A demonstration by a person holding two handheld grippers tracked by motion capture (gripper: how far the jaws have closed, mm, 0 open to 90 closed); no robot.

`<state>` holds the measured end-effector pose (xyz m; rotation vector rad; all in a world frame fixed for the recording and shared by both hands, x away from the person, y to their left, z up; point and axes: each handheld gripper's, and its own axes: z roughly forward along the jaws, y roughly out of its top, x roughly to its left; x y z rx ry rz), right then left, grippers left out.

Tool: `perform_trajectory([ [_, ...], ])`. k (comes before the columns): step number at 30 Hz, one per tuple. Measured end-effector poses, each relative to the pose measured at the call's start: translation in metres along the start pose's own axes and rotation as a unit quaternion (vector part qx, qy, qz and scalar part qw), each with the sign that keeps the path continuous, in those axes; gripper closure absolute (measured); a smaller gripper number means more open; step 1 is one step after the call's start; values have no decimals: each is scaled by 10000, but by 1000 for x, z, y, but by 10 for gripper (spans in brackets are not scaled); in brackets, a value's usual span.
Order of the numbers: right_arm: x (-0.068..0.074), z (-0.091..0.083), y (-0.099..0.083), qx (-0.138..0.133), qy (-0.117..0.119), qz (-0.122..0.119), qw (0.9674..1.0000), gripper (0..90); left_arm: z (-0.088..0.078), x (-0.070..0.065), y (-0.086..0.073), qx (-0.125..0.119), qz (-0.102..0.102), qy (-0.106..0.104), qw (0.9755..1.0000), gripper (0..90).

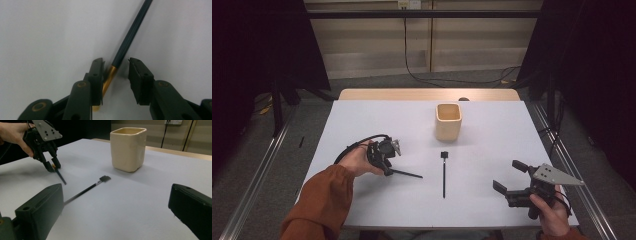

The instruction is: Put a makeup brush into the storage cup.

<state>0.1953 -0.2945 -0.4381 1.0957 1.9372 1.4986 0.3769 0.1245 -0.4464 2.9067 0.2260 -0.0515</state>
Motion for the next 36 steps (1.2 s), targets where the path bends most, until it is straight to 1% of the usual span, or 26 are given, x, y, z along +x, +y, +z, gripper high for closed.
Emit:
perform_trajectory([
  [3, 0, 1, -1, 70, 13, 7, 10000, 0, -1, 1, -1, -6, -14, -92, 10000, 692],
  [4, 0, 1, -1, 67, 14, 5, 10000, 0, -1, 2, 0, 28, 11, -65, 10000, 705],
  [5, 0, 1, -1, 70, 14, 5, 10000, 0, 0, 1, 0, -23, -77, -60, 9999, 722],
  [6, 0, 1, -1, 70, 14, 4, 10000, 0, 0, 2, 0, 24, -19, -47, 10000, 739],
  [7, 0, 1, -1, 69, 15, 8, 10000, 0, 0, 2, 0, -4, -21, -33, 10000, 749],
  [8, 0, 1, -1, 71, 17, 9, 10000, 0, -1, 3, 0, 19, 23, -77, 10000, 765],
  [9, 0, 1, -1, 73, 6, 10, 10000, 0, 0, 2, -1, -17, -37, -44, 10000, 789],
  [10, 0, 1, -1, 76, 6, 12, 10000, 0, 0, 2, -1, -22, -75, -73, 9999, 806],
  [11, 0, 1, -1, 73, 13, 11, 10000, 0, -1, 2, 0, 10, -34, -81, 10000, 835],
  [12, 0, 1, -1, 71, 11, 5, 10000, 0, -1, 2, 0, 14, 5, -56, 10000, 838],
  [15, 0, 1, -1, 77, 14, 1, 10000, 0, -1, 2, 0, 7, -45, -73, 10000, 839],
  [16, 0, 1, -1, 75, 11, 2, 10000, 0, -1, 3, -1, -50, -121, -115, 9998, 839],
  [17, 0, 1, -1, 73, 11, 2, 10000, 0, -1, 4, -1, -23, -84, -161, 9998, 839],
  [18, 0, 1, -1, 75, 8, 4, 10000, 0, 0, 3, -2, -119, -202, -95, 9997, 839],
  [19, 0, 1, -1, 80, 5, -1, 10000, 0, -2, 5, -2, -63, -145, -210, 9997, 839],
  [21, 0, 1, -1, 73, 12, 7, 10000, 0, -2, 5, -2, -60, -177, -200, 9996, 839],
  [22, 0, 1, -1, 75, 8, 3, 10000, 0, -2, 3, -2, -104, -265, -121, 9995, 839],
  [23, 0, 1, -1, 75, 12, 7, 10000, 0, -3, 5, -2, -62, -227, -168, 9996, 839],
  [24, 0, 1, -1, 82, 10, 2, 10000, 0, -2, 5, -3, -129, -294, -204, 9993, 839],
  [25, 0, 1, -1, 79, 5, 0, 10000, 0, -3, 6, -3, -119, -291, -222, 9993, 839],
  [27, 0, 1, -1, 77, 21, 0, 10000, 0, -4, 6, -4, -80, -267, -193, 9994, 839],
  [30, 0, 2, -1, 78, 21, 3, 10000, 0, -7, 7, -6, -239, -432, -173, 9986, 839],
  [31, 1, 1, -1, 75, 19, 6, 10000, 0, -8, 7, -7, -282, -458, -130, 9985, 839],
  [33, 1, 2, -1, 82, 19, 5, 10000, 0, -10, 8, -9, -367, -499, -156, 9980, 839],
  [34, 1, 2, -1, 82, 19, -2, 10000, 0, -12, 7, -11, -457, -618, -148, 9969, 839],
  [36, 1, 2, -1, 81, 11, -11, 10000, 0, -14, 8, -13, -559, -670, -150, 9961, 839],
])
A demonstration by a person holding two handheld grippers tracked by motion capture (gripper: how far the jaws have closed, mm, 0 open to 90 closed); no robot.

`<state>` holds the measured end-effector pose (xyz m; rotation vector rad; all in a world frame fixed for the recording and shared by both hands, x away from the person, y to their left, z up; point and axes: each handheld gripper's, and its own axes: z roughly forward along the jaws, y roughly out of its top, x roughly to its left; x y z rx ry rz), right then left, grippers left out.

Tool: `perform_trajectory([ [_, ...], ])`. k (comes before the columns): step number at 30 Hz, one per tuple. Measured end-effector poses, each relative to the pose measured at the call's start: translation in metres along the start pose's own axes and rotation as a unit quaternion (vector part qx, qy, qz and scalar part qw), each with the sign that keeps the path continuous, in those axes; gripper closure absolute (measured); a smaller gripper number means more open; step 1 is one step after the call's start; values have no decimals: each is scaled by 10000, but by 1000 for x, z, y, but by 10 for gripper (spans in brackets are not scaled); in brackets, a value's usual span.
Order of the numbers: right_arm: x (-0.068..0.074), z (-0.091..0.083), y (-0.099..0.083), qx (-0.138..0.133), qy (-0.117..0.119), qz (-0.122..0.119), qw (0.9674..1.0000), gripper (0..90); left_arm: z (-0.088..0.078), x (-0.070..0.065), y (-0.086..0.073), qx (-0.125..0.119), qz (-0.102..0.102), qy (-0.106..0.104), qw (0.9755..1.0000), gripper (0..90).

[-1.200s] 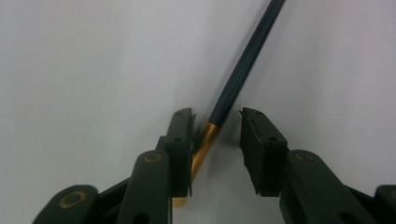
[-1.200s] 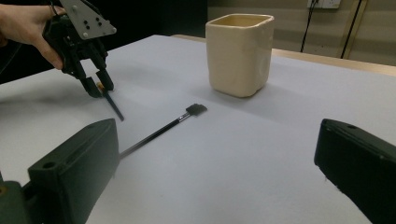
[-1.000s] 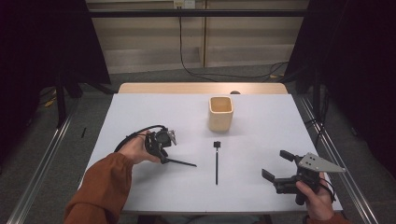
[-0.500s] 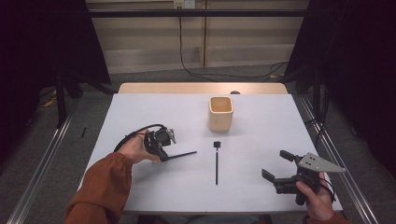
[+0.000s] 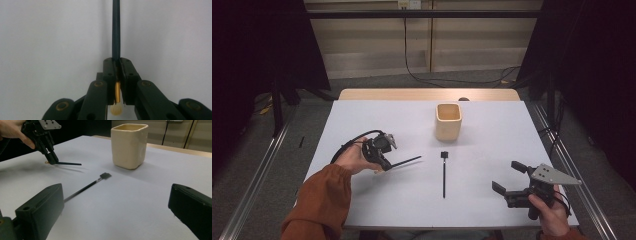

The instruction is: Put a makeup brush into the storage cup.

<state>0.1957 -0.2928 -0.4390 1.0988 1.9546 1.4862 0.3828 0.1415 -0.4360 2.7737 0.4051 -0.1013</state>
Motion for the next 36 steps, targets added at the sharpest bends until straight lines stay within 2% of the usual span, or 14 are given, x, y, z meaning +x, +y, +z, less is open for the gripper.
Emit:
perform_trajectory([
  [9, 0, 1, 0, 0, -10, 23, 10000, 0, -16, -1, -9, -621, -358, -192, 9972, 839],
  [10, 0, 0, 0, 3, -8, 12, 10000, 0, -18, -1, -9, -664, -346, -171, 9970, 839],
  [12, 0, 0, 0, 0, -15, 13, 10000, 0, -21, -3, -10, -894, -524, -121, 9945, 839],
  [15, 0, 0, 0, -1, -24, 4, 10000, 0, -28, -2, -12, -1040, -634, 4, 9925, 840],
  [16, 0, 0, 0, -1, -24, 4, 10000, 0, -29, -3, -13, -1203, -790, 47, 9896, 840],
  [18, 0, 0, 0, 1, -15, 5, 10000, 0, -33, -2, -15, -1327, -727, 48, 9885, 839],
  [19, 0, 0, 0, 1, -16, 5, 10000, 0, -34, -3, -16, -1502, -813, 52, 9853, 839],
  [20, 0, 0, 0, 2, -17, 5, 10000, 0, -35, -4, -17, -1580, -866, 68, 9836, 839],
  [24, -1, -1, 0, -6, -25, -1, 10000, 0, -40, -9, -19, -1802, -805, 114, 9803, 839],
  [26, -1, -1, 0, -30, -68, -4, 10000, 0, -43, -11, -20, -1943, -798, 127, 9776, 839],
  [27, -1, -1, 1, -57, -71, 23, 10000, 0, -43, -13, -21, -2056, -813, 110, 9752, 839],
  [29, -1, -1, 0, -46, -79, 13, 10000, 0, -45, -15, -23, -2152, -797, 114, 9732, 840],
  [30, -1, -1, 0, -38, -67, 6, 10000, 0, -46, -16, -23, -2263, -865, 134, 9701, 840],
  [36, 0, -1, 0, -36, -46, 11, 10000, 0, -47, -15, -32, -2497, -1144, 291, 9611, 839],
])
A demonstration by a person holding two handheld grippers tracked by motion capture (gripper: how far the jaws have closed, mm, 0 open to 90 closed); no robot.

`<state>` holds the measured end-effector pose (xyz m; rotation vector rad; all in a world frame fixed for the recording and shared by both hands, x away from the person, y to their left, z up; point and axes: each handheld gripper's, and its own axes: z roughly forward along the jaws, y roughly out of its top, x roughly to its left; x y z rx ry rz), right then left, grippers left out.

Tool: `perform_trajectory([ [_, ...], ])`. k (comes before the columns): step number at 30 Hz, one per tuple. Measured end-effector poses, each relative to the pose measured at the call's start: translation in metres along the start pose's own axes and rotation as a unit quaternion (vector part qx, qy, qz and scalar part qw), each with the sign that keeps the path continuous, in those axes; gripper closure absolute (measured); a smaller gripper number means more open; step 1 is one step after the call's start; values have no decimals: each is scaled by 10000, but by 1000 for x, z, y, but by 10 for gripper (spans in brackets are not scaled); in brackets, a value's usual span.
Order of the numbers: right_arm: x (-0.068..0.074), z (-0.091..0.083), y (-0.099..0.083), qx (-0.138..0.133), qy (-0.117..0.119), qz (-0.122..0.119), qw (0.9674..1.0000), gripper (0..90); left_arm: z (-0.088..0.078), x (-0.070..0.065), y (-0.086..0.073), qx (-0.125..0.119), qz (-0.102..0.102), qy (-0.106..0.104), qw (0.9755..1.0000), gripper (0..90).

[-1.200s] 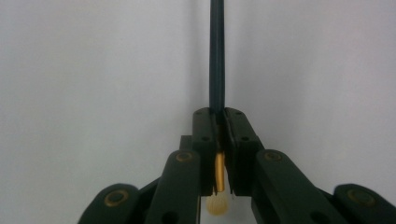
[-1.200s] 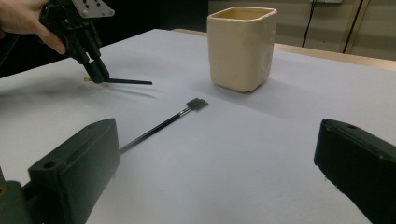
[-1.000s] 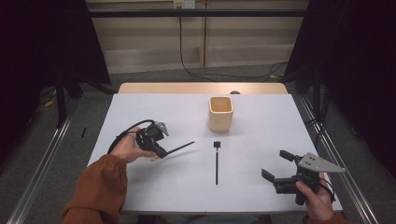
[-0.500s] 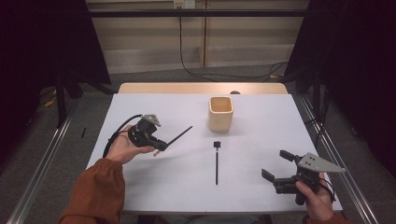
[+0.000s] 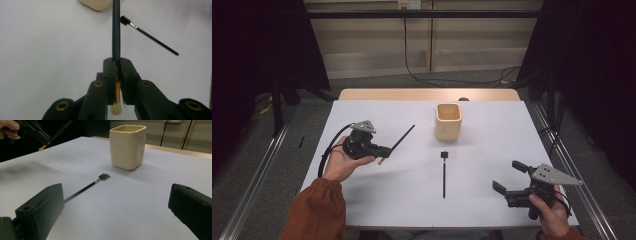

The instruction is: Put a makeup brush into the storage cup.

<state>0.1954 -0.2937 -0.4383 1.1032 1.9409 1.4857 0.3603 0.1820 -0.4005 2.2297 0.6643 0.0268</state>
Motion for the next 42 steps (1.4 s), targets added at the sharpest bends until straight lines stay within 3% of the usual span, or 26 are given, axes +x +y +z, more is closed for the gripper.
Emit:
perform_trajectory([
  [5, 0, -1, 0, -23, -29, 6, 10000, 0, -4, -1, -6, -408, -109, -77, 9991, 840],
  [9, 0, 0, 0, -20, -22, 6, 10000, 0, -9, -2, -7, -783, -174, 76, 9967, 839],
  [14, 0, 0, 0, -11, -27, 2, 10000, 0, -16, -5, -8, -1157, -186, -128, 9930, 839],
  [18, 0, 0, 0, -8, -28, -10, 10000, 0, -21, -8, -12, -1544, -218, -258, 9874, 839],
  [22, 1, 0, 0, -3, 9, -24, 10000, 0, -23, -12, -16, -1793, -199, -181, 9834, 839],
  [26, 1, 0, 0, -17, 29, -23, 10000, 0, -27, -20, -17, -2110, -169, -217, 9771, 839],
  [28, 1, 0, 0, -26, 27, -1, 10000, 0, -29, -24, -14, -2067, -95, -217, 9781, 839],
  [30, 1, 0, 0, -14, 45, -19, 10000, 0, -30, -29, -11, -2145, -62, -254, 9764, 839],
  [33, 1, 1, 1, -34, 42, -6, 10000, 0, -30, -35, -7, -2151, 3, -312, 9761, 839],
  [37, 1, 1, 0, -33, 35, -1, 10000, 0, -26, -44, -1, -2070, 34, -420, 9774, 839],
  [38, 1, 1, 0, -32, 35, -3, 10000, 0, -23, -47, 1, -1995, 103, -443, 9788, 839],
  [42, 2, 0, 1, -42, 16, -7, 10000, 0, -16, -56, 6, -1910, 274, -592, 9794, 839],
])
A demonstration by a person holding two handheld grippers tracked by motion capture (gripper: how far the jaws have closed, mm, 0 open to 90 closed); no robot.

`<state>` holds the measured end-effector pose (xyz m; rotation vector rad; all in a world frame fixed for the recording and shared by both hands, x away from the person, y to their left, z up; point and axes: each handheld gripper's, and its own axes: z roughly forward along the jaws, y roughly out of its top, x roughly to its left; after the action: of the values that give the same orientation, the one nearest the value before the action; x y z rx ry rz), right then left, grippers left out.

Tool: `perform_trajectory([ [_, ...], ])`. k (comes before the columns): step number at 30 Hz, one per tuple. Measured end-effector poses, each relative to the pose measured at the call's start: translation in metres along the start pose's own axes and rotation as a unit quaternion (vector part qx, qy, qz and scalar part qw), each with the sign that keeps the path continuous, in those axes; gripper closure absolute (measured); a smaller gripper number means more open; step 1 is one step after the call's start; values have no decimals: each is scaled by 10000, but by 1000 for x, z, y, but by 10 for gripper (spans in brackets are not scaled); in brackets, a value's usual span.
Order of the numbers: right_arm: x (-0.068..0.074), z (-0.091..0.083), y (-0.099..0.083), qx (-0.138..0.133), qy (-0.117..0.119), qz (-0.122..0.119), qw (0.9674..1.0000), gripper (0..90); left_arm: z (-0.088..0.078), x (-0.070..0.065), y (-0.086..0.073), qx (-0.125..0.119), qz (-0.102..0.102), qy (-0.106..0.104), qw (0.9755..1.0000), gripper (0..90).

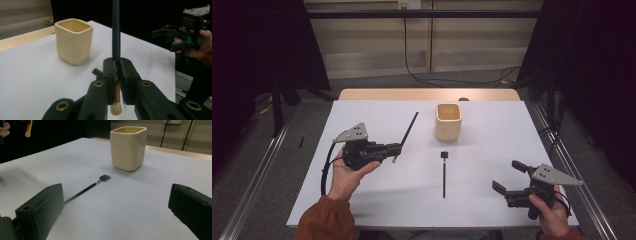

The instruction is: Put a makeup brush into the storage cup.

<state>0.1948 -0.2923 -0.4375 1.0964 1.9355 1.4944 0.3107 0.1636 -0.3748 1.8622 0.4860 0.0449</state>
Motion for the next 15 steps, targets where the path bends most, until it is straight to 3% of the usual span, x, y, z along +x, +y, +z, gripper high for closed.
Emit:
perform_trajectory([
  [7, 1, 0, 0, 2, 13, -13, 10000, 0, 5, -9, 3, -5, 41, -193, 9998, 839],
  [15, 2, -1, 0, -10, -2, -42, 10000, 0, 18, -16, 5, 191, 111, -376, 9990, 839],
])
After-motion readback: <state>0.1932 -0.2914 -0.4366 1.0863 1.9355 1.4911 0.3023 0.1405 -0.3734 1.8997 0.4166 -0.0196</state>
